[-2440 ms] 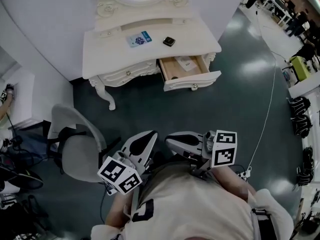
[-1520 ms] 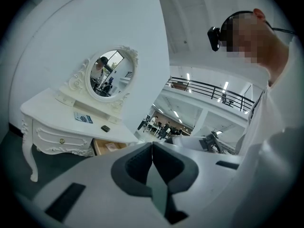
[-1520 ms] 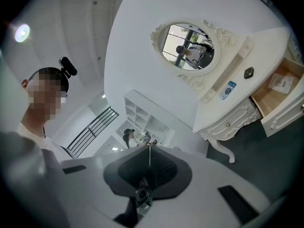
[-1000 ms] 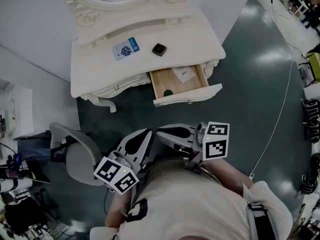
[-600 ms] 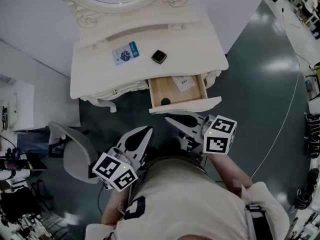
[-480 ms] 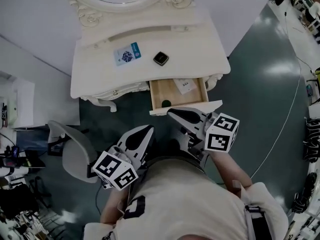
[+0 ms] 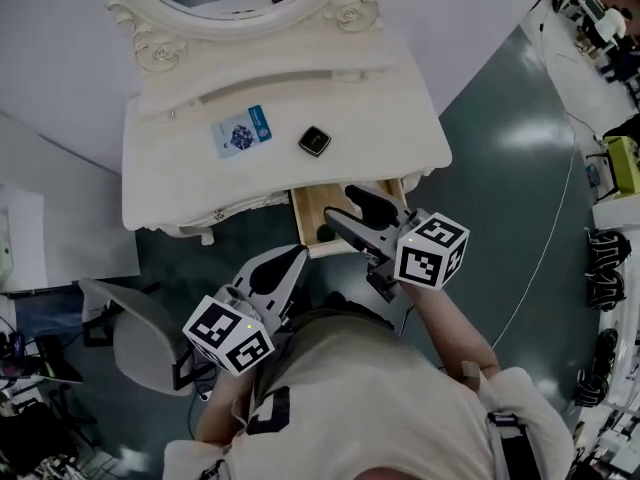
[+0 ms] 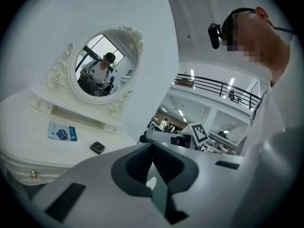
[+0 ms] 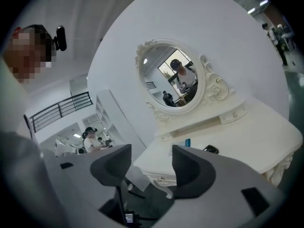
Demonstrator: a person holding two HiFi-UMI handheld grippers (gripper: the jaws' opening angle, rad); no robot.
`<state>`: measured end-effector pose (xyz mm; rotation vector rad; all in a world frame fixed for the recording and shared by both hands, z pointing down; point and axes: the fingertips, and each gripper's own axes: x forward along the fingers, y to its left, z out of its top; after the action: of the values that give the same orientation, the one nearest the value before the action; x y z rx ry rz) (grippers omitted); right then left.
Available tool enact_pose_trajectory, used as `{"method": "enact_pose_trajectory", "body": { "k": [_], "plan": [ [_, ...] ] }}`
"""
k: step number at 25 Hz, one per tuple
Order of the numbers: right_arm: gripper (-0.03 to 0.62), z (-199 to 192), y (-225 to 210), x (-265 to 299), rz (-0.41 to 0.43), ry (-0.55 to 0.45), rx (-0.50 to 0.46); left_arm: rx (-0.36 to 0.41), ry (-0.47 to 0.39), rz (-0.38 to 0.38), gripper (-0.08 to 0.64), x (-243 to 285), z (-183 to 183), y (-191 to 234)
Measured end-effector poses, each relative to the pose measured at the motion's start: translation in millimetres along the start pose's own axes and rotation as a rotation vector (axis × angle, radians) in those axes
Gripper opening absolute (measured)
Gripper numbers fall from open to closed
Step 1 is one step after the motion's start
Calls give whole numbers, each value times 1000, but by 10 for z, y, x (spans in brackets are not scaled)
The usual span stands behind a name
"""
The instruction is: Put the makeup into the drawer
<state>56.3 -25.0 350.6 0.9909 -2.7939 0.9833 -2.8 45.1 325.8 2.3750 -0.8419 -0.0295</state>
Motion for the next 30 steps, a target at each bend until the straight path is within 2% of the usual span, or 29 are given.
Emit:
{"method": "enact_pose_trajectory", "body": {
  "k": [4, 10, 15, 19, 23, 30],
  "plan": [
    [285, 21, -288, 366, -131, 59, -89, -17, 12, -56, 38, 4, 190, 318],
    [311, -37, -707, 827, -243, 140, -183, -35, 64, -112, 38, 34, 318, 805],
    [325, -159, -1117, 1053, -312, 263, -301, -24, 101, -145, 38, 141, 412, 905],
    [339, -223, -1520, 1243, -323, 368, -379, -20, 113, -124, 38, 300, 457, 976],
    [344, -395, -1867, 1389, -300, 472, -421, -40, 101, -80, 38, 451, 479, 1003],
    [344, -590, -2222, 1666, -239, 545, -439, -56, 90, 2, 38, 621, 465, 1115]
  ]
}}
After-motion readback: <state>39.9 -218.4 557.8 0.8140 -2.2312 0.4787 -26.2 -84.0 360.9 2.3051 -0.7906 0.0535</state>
